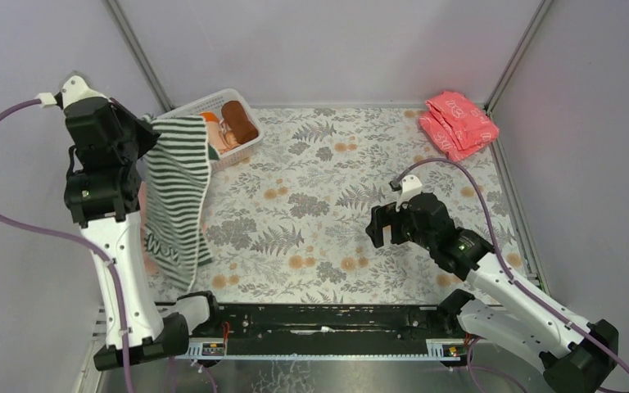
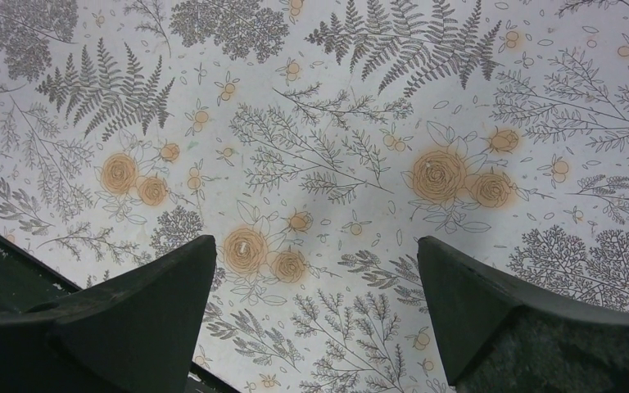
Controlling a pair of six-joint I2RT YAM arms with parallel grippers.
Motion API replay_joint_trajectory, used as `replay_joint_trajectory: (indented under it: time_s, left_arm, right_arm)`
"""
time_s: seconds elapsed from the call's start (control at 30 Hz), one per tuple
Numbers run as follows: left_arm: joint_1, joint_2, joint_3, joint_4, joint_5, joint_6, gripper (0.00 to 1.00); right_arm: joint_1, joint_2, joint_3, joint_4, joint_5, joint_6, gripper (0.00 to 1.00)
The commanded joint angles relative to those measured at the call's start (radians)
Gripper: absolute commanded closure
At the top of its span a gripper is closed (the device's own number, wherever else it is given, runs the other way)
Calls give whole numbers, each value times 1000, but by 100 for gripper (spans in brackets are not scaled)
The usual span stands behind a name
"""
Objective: Roll the towels
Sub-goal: Pick up the towel at the corner of the board, then place the towel at the center of the board.
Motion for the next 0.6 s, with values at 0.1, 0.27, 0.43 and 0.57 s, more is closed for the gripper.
replay_joint_trajectory:
  time_s: [0.1, 0.27, 0.43, 0.57]
  left_arm:
    - [-166, 4, 87, 116, 405, -154, 100]
    - [-470, 82, 76, 258, 349, -206, 98]
    - [-791, 245, 40, 384, 243, -192, 84]
    - [-971, 459, 111, 407, 224, -141, 67]
  right_arm:
    - [-3, -70, 41, 23, 61, 34, 1]
    - [-4, -125, 39, 13, 123, 47, 1]
    - [-4, -183, 39, -12, 201, 54, 1]
    - [-3, -215, 30, -33, 262, 59, 1]
